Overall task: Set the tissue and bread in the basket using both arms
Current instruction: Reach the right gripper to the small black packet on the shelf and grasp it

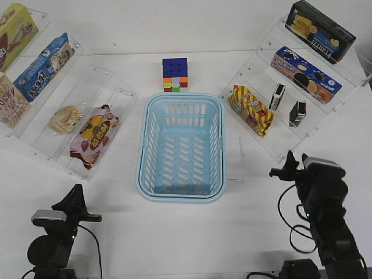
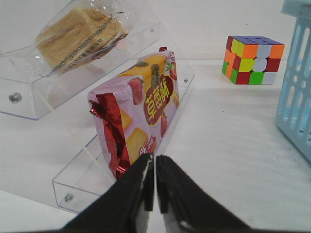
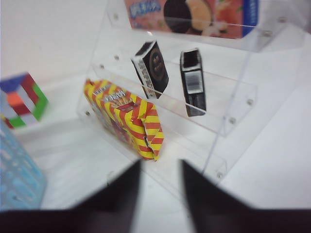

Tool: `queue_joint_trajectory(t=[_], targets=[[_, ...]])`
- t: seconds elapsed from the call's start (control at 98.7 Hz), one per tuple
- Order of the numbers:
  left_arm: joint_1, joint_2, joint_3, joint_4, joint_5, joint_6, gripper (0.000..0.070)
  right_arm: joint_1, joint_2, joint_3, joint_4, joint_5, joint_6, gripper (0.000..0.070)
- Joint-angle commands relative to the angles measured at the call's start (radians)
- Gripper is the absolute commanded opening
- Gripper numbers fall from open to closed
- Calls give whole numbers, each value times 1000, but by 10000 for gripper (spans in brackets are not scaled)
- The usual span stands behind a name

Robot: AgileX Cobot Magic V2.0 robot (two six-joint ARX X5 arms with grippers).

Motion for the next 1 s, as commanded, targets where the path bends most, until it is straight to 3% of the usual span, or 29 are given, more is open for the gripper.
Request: queue_joint_trajectory(t=[0.0, 0.223, 0.608, 0.638, 0.669, 0.75, 0.912, 0.993], targets=[[0, -1, -19, 16, 2, 1, 1, -1, 117, 79, 5, 16, -68, 418], [0, -1, -19, 17, 2, 1, 1, -35, 446, 312, 6, 53, -168, 418], [0, -1, -19, 17, 2, 1, 1, -138, 814, 529, 39, 44, -200, 409], [0, -1, -19, 16, 2, 1, 1, -141, 831, 533, 43, 40, -199, 382], [0, -1, -19, 16, 2, 1, 1, -144, 843, 537, 45, 37, -199, 312], [0, -1, -19, 17, 2, 1, 1, -145, 859, 539, 47, 25, -208, 10], [0, -1, -19, 17, 2, 1, 1, -144, 796, 546, 32, 21, -215, 1], [0, -1, -19, 16, 2, 1, 1, -140, 716, 546, 29, -30, -212, 1]])
